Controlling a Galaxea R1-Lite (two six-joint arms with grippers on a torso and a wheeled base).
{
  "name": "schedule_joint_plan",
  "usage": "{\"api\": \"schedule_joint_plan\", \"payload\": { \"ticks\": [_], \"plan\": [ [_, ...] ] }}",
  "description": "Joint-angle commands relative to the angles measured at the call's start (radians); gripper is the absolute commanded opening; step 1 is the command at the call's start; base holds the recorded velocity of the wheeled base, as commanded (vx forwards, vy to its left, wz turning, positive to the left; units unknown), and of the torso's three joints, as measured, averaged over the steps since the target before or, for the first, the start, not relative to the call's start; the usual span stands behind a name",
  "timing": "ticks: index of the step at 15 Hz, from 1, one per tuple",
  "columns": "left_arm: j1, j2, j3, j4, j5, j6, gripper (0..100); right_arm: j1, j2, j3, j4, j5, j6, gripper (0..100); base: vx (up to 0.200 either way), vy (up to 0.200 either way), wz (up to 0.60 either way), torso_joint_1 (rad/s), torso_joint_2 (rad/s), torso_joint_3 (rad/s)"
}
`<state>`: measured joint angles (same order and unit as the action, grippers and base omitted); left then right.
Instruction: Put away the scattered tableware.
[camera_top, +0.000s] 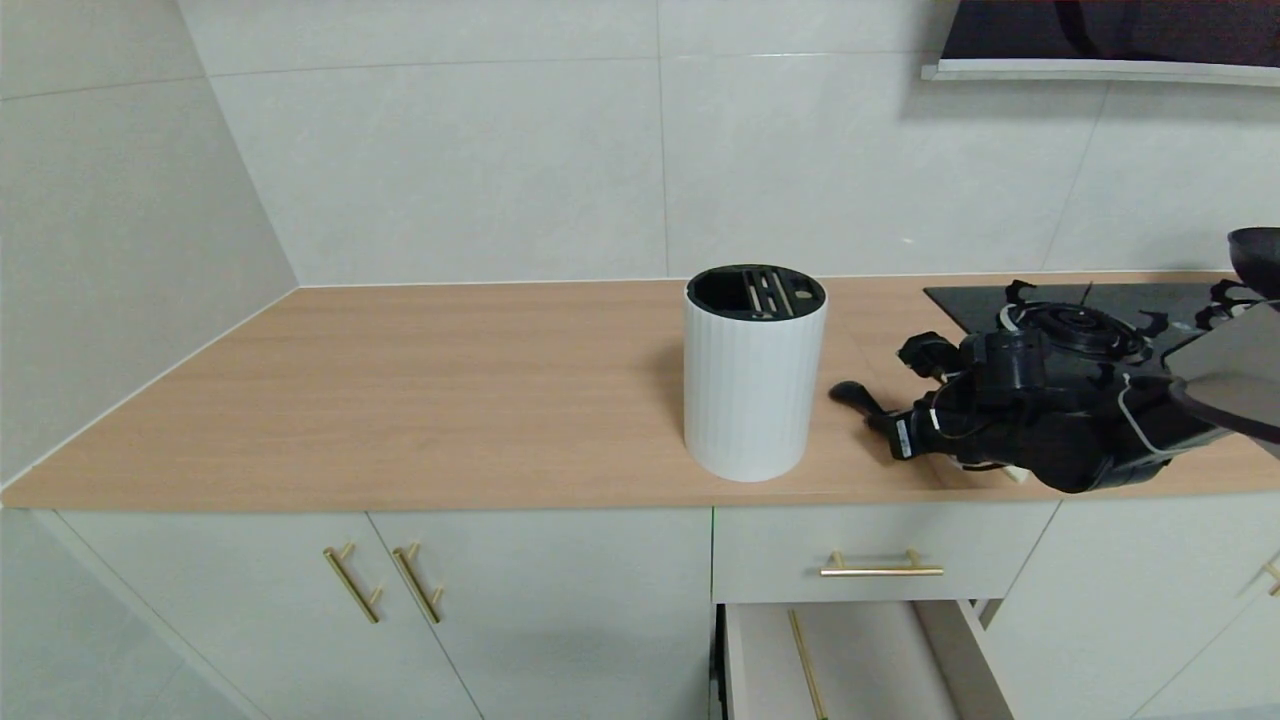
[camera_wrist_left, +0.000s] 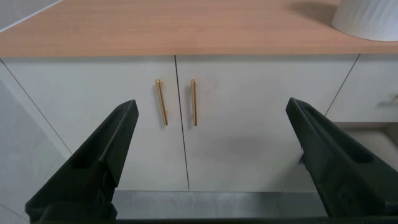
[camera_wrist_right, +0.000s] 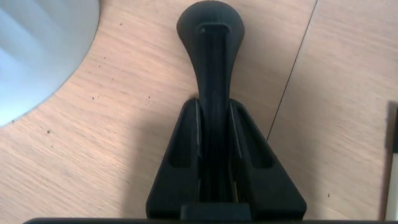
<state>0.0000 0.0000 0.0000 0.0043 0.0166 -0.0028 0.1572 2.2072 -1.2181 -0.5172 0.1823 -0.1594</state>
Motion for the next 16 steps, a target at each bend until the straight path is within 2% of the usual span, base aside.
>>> {"api": "schedule_joint_plan", "payload": {
  "ticks": [1,3,5,6,7,10,12,16],
  "plan": [
    [0.0,0.0,0.0,0.0,0.0,0.0,100,0.007,-0.027,-0.026,0.057,-0.024,0.024,0,0.0,0.0,0.0,0.0,0.0,0.0],
    [0.0,0.002,0.0,-0.001,0.0,0.0,100,0.013,-0.083,-0.043,0.152,-0.035,0.089,0,0.0,0.0,0.0,0.0,0.0,0.0],
    [0.0,0.002,0.0,0.0,0.0,0.0,100,0.059,-0.192,-0.021,0.279,-0.167,0.178,0,0.0,0.0,0.0,0.0,0.0,0.0],
    [0.0,0.002,0.0,0.0,0.0,0.0,100,0.084,-0.259,-0.011,0.342,-0.273,0.256,0,0.0,0.0,0.0,0.0,0.0,0.0],
    [0.0,0.002,0.0,0.0,0.0,0.0,100,0.102,-0.314,0.019,0.382,-0.307,0.304,0,0.0,0.0,0.0,0.0,0.0,0.0],
    [0.0,0.0,0.0,0.0,0.0,0.0,100,0.114,-0.482,0.166,0.45,-0.31,0.343,0,0.0,0.0,0.0,0.0,0.0,0.0],
    [0.0,0.0,0.0,-0.001,0.0,0.0,100,0.14,-0.624,0.318,0.46,-0.311,0.356,0,0.0,0.0,0.0,0.0,0.0,0.0],
    [0.0,0.0,0.0,0.0,0.0,0.0,100,0.16,-0.745,0.437,0.453,-0.316,0.396,0,0.0,0.0,0.0,0.0,0.0,0.0]
  ]
}}
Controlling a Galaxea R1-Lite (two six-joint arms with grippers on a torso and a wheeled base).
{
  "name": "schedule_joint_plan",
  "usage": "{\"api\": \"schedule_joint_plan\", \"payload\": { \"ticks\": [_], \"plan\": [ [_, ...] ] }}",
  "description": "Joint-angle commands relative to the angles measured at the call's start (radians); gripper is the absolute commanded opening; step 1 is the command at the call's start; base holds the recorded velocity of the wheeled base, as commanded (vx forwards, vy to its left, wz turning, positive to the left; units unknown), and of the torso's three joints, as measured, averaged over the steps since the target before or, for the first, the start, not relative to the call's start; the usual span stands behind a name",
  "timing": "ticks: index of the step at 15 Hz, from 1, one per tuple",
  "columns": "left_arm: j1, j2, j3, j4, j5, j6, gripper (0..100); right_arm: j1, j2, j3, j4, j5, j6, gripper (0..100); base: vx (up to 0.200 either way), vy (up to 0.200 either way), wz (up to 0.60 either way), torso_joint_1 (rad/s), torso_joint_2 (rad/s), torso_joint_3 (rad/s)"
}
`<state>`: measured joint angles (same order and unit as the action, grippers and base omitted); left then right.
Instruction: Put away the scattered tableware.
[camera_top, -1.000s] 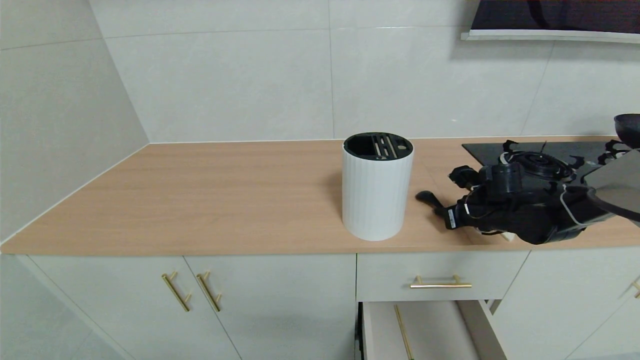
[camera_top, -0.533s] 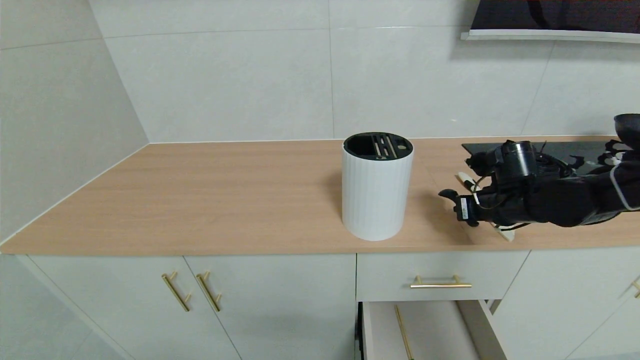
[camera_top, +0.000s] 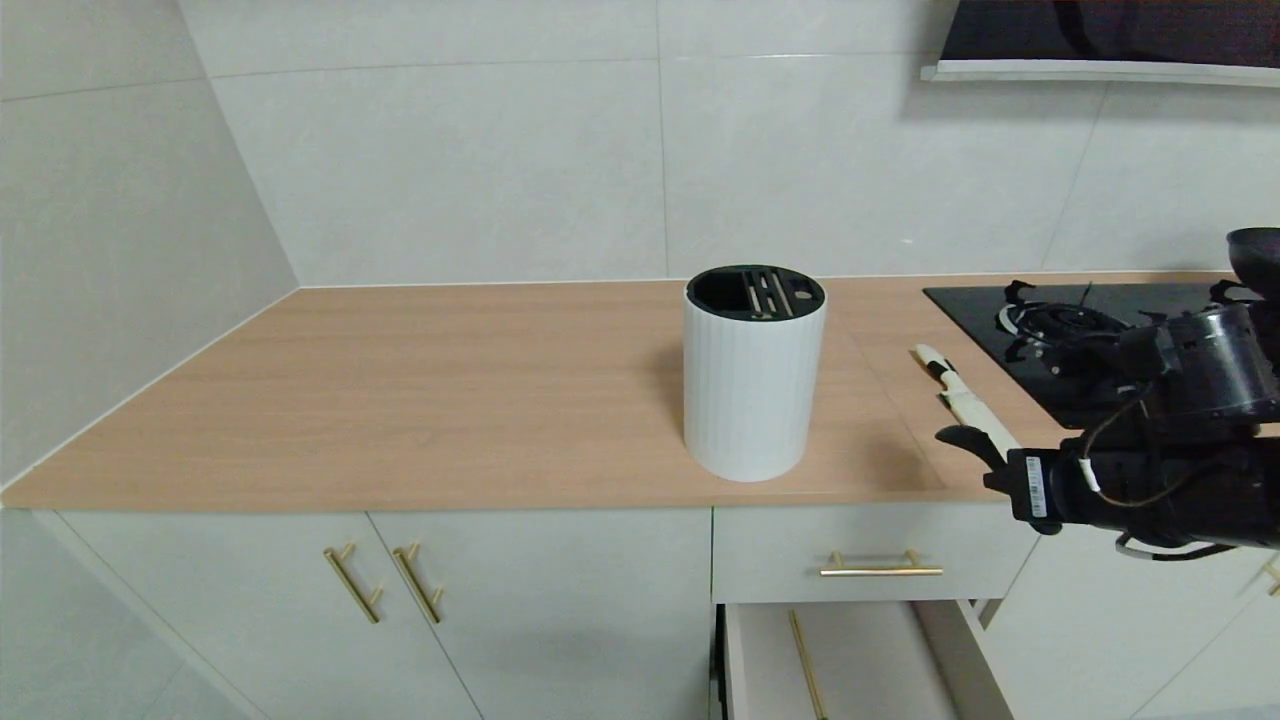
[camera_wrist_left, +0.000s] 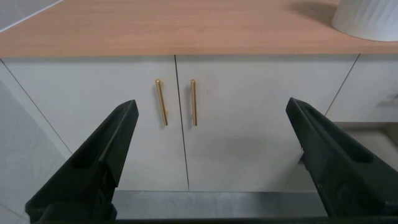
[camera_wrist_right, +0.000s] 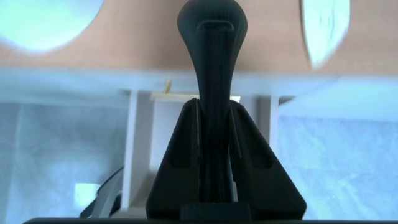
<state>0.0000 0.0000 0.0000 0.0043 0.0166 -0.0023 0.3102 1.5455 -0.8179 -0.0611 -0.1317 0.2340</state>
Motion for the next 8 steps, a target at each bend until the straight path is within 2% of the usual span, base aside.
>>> {"api": "schedule_joint_plan", "payload": {
  "ticks": [1,8],
  "plan": [
    [0.0,0.002,0.0,0.0,0.0,-0.001,100,0.007,-0.091,0.045,-0.003,-0.002,0.004,0,0.0,0.0,0.0,0.0,0.0,0.0],
    [0.0,0.0,0.0,0.0,0.0,-0.001,100,0.023,-0.114,0.135,-0.033,0.003,0.002,0,0.0,0.0,0.0,0.0,0.0,0.0]
  ]
}}
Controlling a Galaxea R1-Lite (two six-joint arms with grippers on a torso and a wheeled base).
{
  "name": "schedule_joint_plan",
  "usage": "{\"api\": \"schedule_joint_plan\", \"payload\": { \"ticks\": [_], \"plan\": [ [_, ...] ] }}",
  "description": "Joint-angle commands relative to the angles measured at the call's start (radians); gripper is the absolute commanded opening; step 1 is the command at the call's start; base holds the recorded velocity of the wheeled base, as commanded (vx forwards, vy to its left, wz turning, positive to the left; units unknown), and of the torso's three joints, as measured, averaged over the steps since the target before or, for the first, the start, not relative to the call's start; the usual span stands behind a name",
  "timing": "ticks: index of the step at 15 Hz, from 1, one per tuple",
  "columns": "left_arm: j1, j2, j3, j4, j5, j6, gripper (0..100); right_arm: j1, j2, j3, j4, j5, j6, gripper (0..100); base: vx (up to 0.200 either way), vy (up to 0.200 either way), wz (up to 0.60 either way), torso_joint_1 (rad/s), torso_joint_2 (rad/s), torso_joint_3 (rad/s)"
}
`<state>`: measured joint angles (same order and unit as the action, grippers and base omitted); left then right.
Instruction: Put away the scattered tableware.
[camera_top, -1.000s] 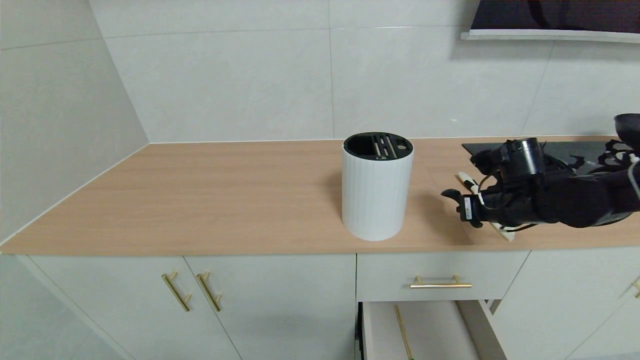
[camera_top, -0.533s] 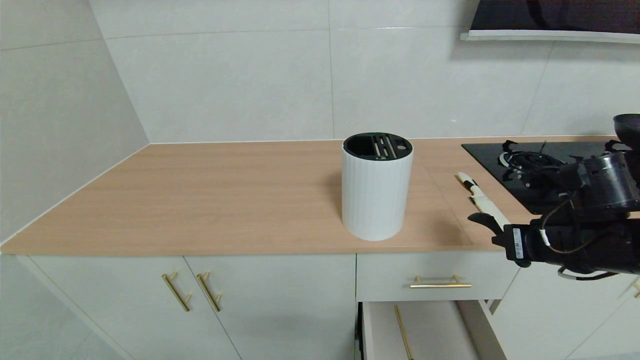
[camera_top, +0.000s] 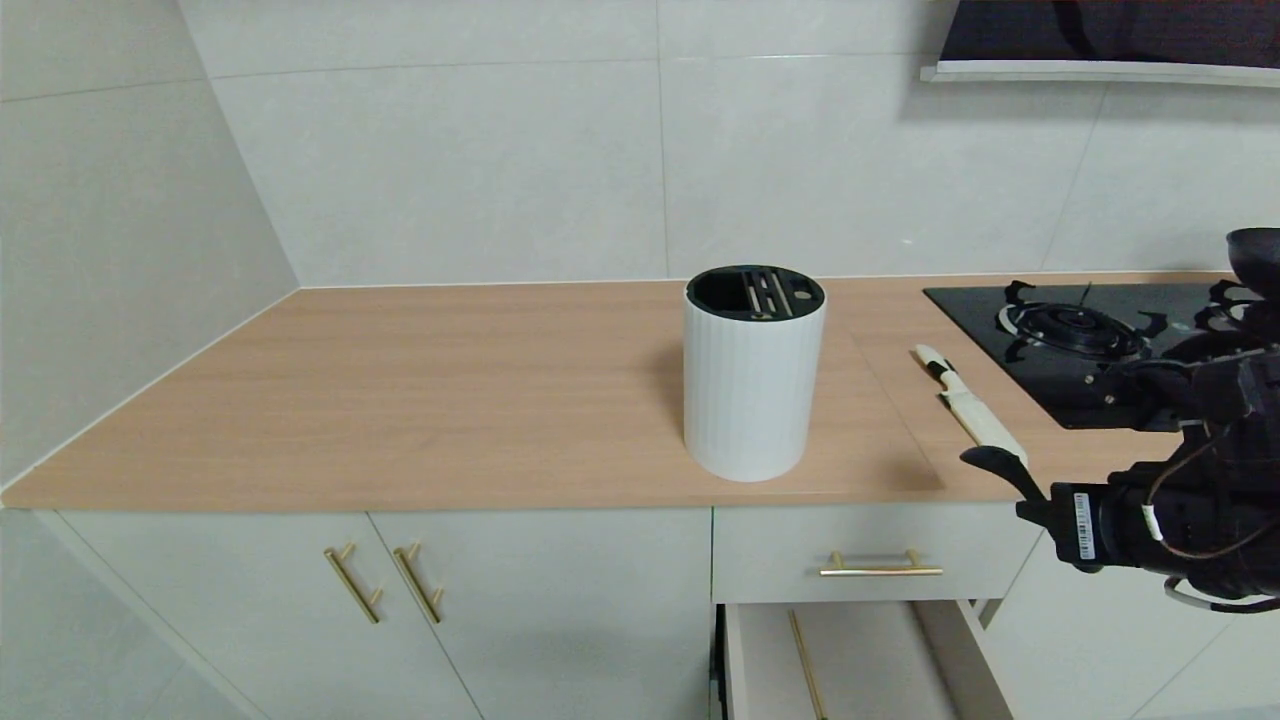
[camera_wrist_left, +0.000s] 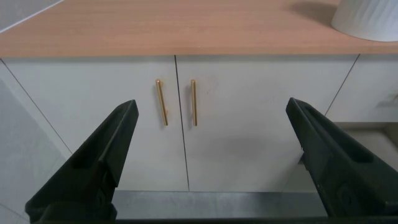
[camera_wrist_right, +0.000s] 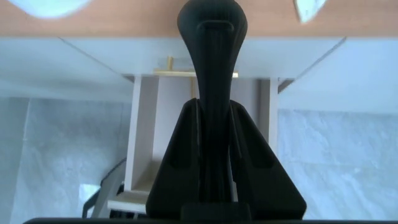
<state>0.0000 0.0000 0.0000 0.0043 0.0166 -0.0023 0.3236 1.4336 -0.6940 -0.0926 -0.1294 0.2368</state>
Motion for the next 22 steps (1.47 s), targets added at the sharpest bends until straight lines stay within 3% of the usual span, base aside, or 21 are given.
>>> {"api": "schedule_joint_plan", "payload": {
  "ticks": [1,6,10,22],
  "plan": [
    [0.0,0.002,0.0,-0.001,0.0,-0.001,100,0.015,-0.001,0.021,-0.018,0.001,-0.001,0,0.0,0.0,0.0,0.0,0.0,0.0],
    [0.0,0.002,0.0,-0.001,0.0,-0.001,100,0.046,0.008,0.09,-0.141,0.001,-0.01,0,0.0,0.0,0.0,0.0,0.0,0.0],
    [0.0,0.002,0.0,-0.001,0.0,-0.001,100,0.068,0.021,0.111,-0.161,-0.001,-0.011,0,0.0,0.0,0.0,-0.029,0.07,0.036],
    [0.0,0.002,0.0,0.0,0.0,-0.001,100,0.068,0.062,0.123,-0.161,0.001,-0.011,0,0.0,0.0,0.0,-0.197,0.48,0.277]
  ]
}}
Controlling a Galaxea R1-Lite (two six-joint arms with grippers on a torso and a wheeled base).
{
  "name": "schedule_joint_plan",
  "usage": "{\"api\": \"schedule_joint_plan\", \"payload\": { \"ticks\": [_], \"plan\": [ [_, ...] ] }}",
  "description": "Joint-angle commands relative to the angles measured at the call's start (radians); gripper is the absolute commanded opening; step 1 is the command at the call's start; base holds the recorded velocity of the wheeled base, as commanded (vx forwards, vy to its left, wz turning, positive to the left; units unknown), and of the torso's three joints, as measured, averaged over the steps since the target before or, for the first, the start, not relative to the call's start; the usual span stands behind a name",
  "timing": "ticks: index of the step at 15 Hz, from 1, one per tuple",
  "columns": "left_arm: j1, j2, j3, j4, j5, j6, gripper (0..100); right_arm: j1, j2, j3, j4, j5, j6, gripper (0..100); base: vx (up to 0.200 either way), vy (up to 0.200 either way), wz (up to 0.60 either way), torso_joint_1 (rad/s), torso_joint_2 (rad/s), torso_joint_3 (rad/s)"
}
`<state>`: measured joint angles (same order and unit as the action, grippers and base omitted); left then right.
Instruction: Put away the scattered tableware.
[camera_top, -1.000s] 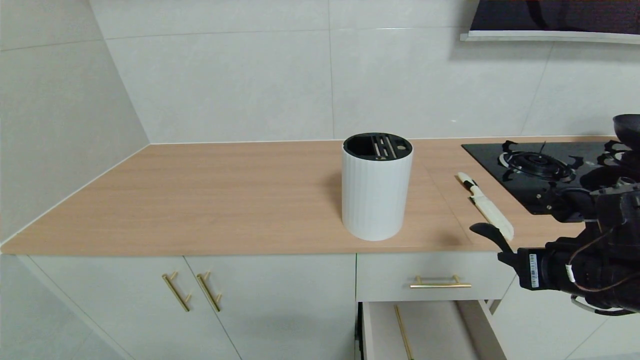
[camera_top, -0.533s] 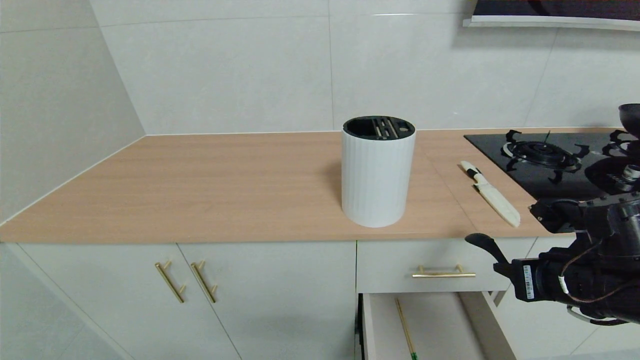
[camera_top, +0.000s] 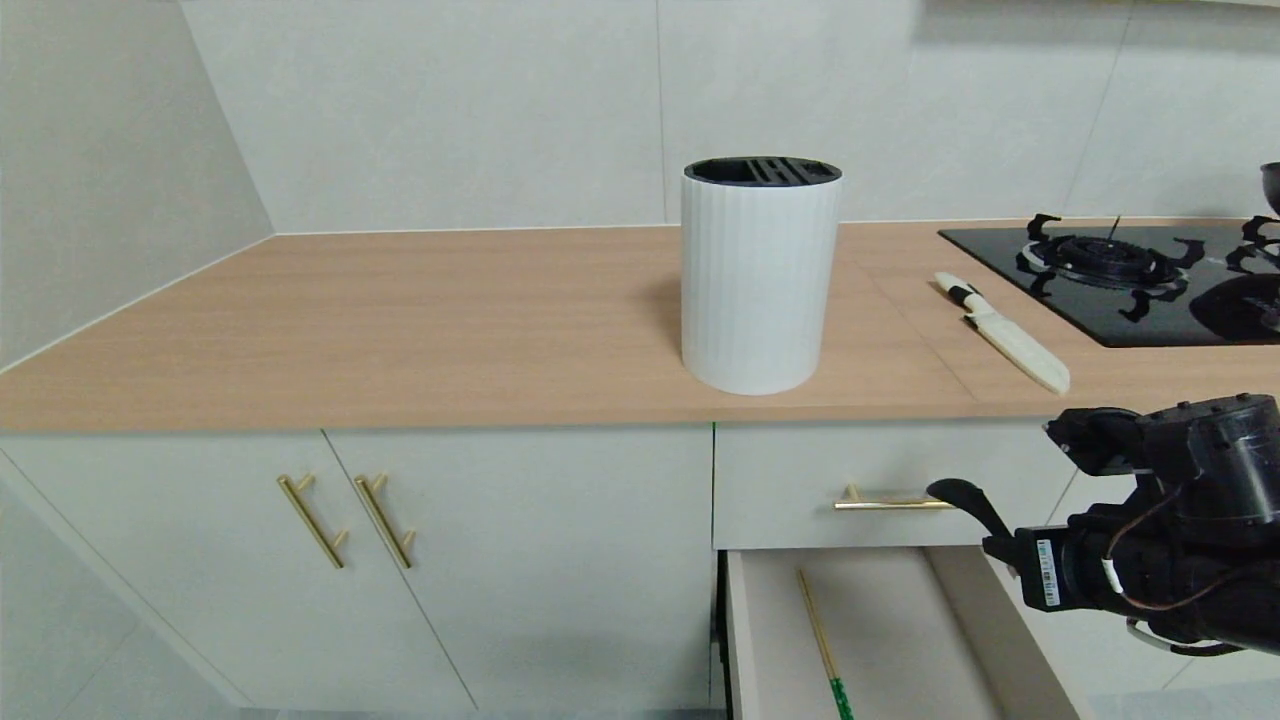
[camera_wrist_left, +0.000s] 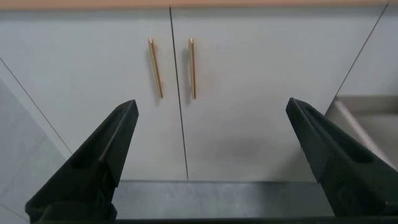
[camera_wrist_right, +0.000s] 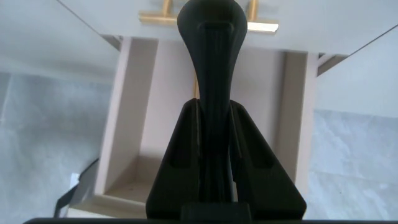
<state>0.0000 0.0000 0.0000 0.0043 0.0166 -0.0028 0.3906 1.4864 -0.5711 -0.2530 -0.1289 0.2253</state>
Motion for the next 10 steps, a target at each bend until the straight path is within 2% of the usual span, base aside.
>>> {"api": "schedule_joint_plan", "payload": {
  "ticks": [1,10],
  "plan": [
    [0.0,0.0,0.0,-0.001,0.0,0.0,100,-0.001,0.011,0.0,0.0,0.0,0.0,0,0.0,0.0,0.0,-0.178,0.48,0.3],
    [0.0,0.0,0.0,0.0,0.0,0.0,100,-0.001,0.037,0.002,0.0,0.0,0.0,0,0.0,0.0,0.0,-0.144,0.45,0.312]
  ]
}}
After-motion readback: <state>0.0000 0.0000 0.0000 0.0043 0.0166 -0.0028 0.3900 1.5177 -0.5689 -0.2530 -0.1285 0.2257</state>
